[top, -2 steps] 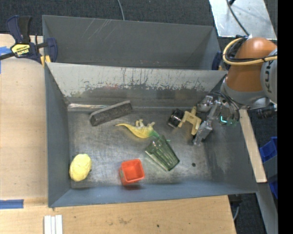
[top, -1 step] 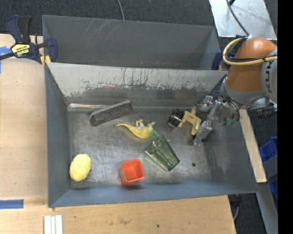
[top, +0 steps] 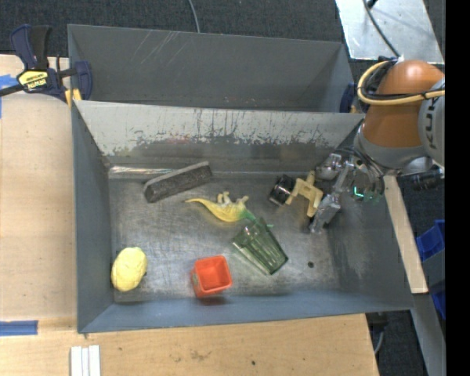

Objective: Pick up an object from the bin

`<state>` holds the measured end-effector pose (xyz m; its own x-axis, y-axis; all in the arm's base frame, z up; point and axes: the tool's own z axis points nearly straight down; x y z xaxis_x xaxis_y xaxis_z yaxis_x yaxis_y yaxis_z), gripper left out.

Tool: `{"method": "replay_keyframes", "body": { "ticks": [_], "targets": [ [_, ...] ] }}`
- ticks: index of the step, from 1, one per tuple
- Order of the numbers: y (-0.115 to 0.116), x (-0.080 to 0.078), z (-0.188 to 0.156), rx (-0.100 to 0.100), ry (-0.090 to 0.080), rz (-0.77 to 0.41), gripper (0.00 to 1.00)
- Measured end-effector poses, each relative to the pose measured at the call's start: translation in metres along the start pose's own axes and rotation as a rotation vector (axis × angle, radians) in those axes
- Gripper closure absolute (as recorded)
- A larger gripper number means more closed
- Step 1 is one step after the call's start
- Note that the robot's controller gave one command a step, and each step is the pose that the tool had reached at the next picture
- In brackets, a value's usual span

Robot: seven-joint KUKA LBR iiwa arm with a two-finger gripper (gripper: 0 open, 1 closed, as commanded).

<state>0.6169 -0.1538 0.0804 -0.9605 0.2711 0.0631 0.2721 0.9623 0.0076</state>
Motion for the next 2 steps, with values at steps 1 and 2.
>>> {"method": "replay_keyframes", "body": {
  "ticks": [1, 2],
  "targets": [
    [0.0001, 0.0000, 0.0000, 0.000, 0.000, 0.000, 1.00],
    [0.0001, 0.0000, 0.0000, 0.000, 0.000, 0.000, 1.00]
  ]
}}
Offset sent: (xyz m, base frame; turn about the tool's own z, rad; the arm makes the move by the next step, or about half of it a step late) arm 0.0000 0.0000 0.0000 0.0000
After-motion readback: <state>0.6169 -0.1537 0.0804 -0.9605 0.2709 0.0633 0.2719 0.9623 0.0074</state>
